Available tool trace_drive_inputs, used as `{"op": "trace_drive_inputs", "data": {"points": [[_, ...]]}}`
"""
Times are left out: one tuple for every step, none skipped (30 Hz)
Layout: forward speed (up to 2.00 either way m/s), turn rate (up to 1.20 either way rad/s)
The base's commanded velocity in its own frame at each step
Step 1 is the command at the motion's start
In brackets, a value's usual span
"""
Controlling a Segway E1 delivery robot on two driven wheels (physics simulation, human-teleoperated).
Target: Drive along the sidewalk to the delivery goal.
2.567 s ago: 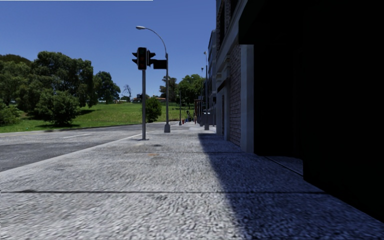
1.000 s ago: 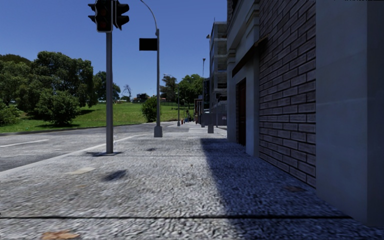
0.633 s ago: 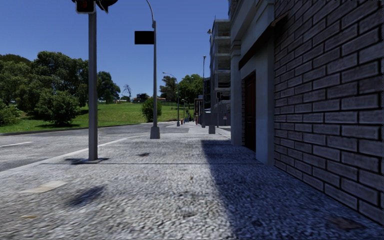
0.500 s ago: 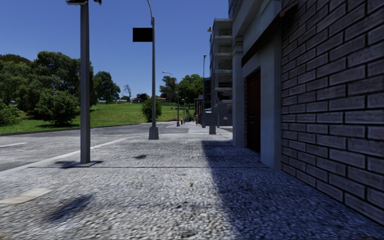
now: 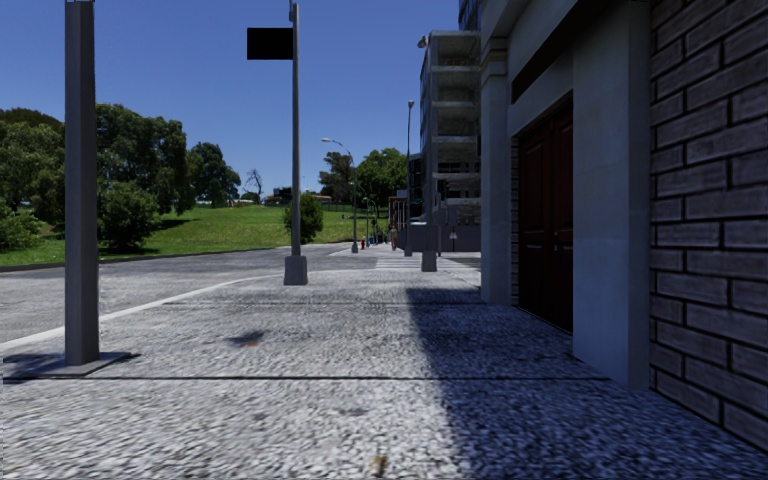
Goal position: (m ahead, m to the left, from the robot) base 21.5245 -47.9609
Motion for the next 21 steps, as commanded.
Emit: {"op": "trace_drive_inputs", "data": {"points": [[2.00, 0.00], [2.00, 0.00], [2.00, 0.00], [2.00, 0.00], [2.00, 0.00], [2.00, 0.00], [2.00, 0.00], [2.00, 0.00], [2.00, 0.00], [2.00, 0.00], [2.00, 0.00], [2.00, 0.00], [2.00, 0.00], [2.00, 0.00], [2.00, 0.00], [2.00, 0.00], [2.00, 0.00], [2.00, 0.00], [2.00, 0.00], [2.00, 0.00], [2.00, 0.00]]}}
